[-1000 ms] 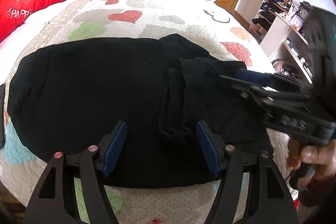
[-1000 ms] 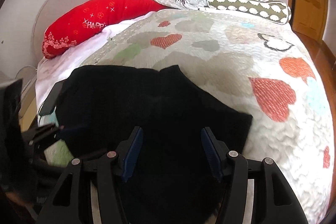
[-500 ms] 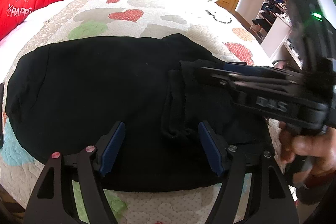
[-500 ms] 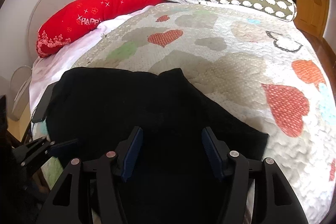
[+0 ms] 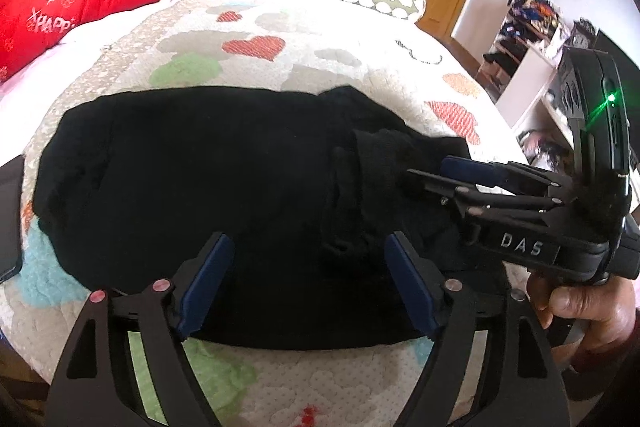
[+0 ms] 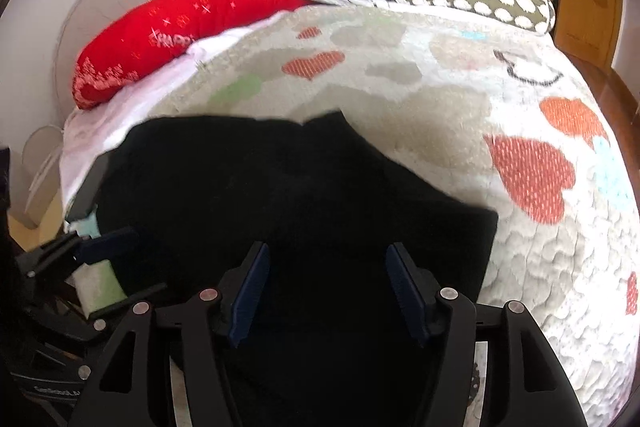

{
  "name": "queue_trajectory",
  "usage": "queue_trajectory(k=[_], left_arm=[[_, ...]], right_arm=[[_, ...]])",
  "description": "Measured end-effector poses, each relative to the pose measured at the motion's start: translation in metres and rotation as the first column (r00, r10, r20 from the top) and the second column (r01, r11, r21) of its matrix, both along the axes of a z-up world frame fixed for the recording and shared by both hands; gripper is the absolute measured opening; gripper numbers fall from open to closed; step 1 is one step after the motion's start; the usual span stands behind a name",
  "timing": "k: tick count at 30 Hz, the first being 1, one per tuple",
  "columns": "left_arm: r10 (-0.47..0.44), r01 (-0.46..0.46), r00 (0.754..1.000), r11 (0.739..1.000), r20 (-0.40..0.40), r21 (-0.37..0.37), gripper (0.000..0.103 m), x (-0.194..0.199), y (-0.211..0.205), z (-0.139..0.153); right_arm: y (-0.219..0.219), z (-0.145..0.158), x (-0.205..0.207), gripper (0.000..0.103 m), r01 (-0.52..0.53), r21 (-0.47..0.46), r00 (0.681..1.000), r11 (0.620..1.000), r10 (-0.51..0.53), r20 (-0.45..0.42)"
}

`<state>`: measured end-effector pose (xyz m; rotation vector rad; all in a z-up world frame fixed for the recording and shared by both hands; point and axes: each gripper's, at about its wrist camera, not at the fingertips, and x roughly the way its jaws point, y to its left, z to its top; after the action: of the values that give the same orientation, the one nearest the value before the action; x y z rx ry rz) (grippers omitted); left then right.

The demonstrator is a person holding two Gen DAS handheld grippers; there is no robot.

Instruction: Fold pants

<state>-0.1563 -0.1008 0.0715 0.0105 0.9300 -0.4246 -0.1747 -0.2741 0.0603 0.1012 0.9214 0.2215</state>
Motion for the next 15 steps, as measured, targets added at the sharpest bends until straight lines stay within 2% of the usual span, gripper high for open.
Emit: queue_trajectory(k=[3,7,10,15], left_arm=[[0.026,-0.026,1.0,1.0,0.004,-0.017,0.082,-0.001,0.013,0.005],[0.066,-0.065,0.998,0.995,0.003,-0.077,0.083,-0.004,0.04,0.01],[0.123,-0.121,0.992,0.976,-0.003,-0.18,0.086,-0.008,0.071,0.01],[0.246,-0.248,0.969,0.947,-0.034,-0.206,0.086,-0.007,0.108,0.0]], right_arm=[[0.007,0.01,0.003,0.067,-0.022,0.003,1.0,1.0,0.022,0.02],[0.019,0.015,0.012,0.068,-0.046,0.019,0.999,0.999,0.045,0.023],[0.035,0.019,0.022,0.074,-0.09,0.029,0.995,0.996,0.089,0.039],[0.077,0.023,0.046,0.079,-0.212,-0.026,0.975,0.977,0.213,0.055]])
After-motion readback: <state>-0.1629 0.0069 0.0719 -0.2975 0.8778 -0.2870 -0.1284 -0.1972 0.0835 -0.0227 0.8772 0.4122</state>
